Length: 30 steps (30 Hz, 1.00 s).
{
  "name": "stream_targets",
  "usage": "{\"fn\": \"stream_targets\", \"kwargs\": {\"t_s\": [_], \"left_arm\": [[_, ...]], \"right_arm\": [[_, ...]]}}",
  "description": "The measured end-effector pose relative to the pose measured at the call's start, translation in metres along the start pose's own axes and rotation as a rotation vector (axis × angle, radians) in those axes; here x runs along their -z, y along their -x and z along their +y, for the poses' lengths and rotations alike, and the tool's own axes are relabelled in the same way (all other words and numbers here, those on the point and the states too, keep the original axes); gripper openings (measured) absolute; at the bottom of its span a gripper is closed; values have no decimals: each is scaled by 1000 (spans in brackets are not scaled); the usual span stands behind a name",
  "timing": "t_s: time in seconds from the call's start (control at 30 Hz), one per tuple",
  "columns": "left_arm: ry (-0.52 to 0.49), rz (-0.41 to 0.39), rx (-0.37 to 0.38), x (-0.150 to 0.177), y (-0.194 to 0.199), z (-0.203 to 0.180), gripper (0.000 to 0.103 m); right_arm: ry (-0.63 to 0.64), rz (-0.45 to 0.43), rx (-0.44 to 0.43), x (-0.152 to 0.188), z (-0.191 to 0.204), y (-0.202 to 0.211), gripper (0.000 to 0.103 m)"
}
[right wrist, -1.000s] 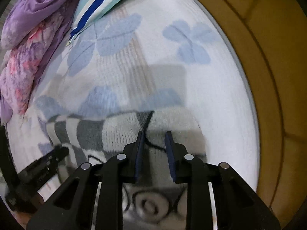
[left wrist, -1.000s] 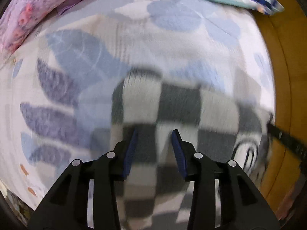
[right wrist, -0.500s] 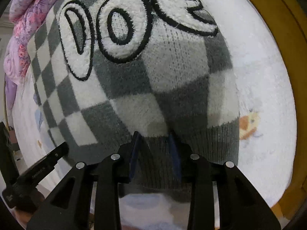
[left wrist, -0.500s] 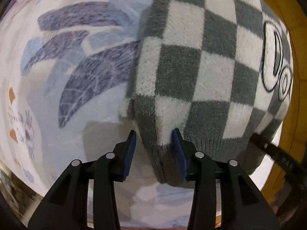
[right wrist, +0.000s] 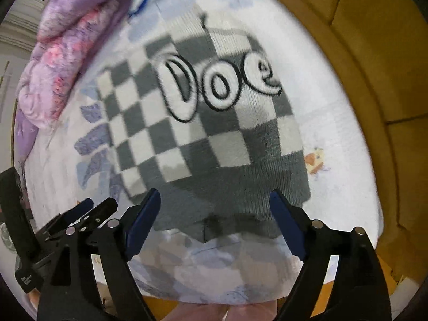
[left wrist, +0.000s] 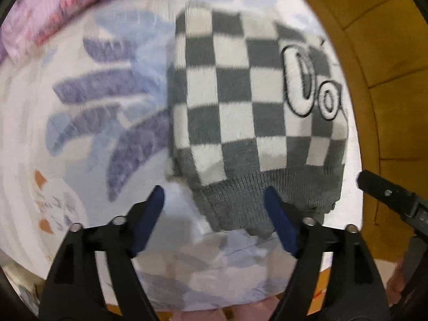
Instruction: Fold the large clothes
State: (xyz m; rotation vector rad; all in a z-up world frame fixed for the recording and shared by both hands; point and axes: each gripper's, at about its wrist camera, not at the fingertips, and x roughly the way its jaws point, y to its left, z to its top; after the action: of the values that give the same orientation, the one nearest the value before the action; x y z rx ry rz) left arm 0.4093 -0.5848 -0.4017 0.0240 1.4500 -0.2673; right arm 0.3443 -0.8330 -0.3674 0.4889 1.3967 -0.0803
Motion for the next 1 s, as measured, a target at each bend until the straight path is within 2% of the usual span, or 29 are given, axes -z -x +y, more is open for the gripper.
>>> {"fn": "stream_targets", "kwargs": {"t_s": [0.1, 0.27, 0.37, 0.47, 0.53, 0.6, 0.77, 0.9, 1.0], "left_arm": [[-28, -41, -19, 14, 19, -6, 82], [-100, -164, -1, 32, 67, -11, 82], [-155, -239, 46, 57, 108, -12, 92], [-210, -375, -33, 83, 148, -14, 93], [-247, -454, -90, 104, 176, -14, 93], [-250, -501, -103, 122, 196, -10, 93], [-236, -567, -106, 176, 242, 17, 93], [-243, -611, -178, 222, 277, 39, 93], [-259, -630, -178, 250, 302, 60, 93]], "right_arm": [[-10, -104, -6, 25, 14, 23, 92], [16, -218, 33, 69, 45, 59, 92], [18, -277, 52, 89, 60, 78, 92], [13, -316, 93, 113, 78, 95, 92], [-7, -371, 90, 135, 86, 113, 92], [-18, -399, 72, 155, 93, 127, 92], [8, -507, 92, 219, 127, 163, 92], [15, -569, 84, 269, 158, 183, 92], [19, -599, 74, 304, 181, 195, 92]]}}
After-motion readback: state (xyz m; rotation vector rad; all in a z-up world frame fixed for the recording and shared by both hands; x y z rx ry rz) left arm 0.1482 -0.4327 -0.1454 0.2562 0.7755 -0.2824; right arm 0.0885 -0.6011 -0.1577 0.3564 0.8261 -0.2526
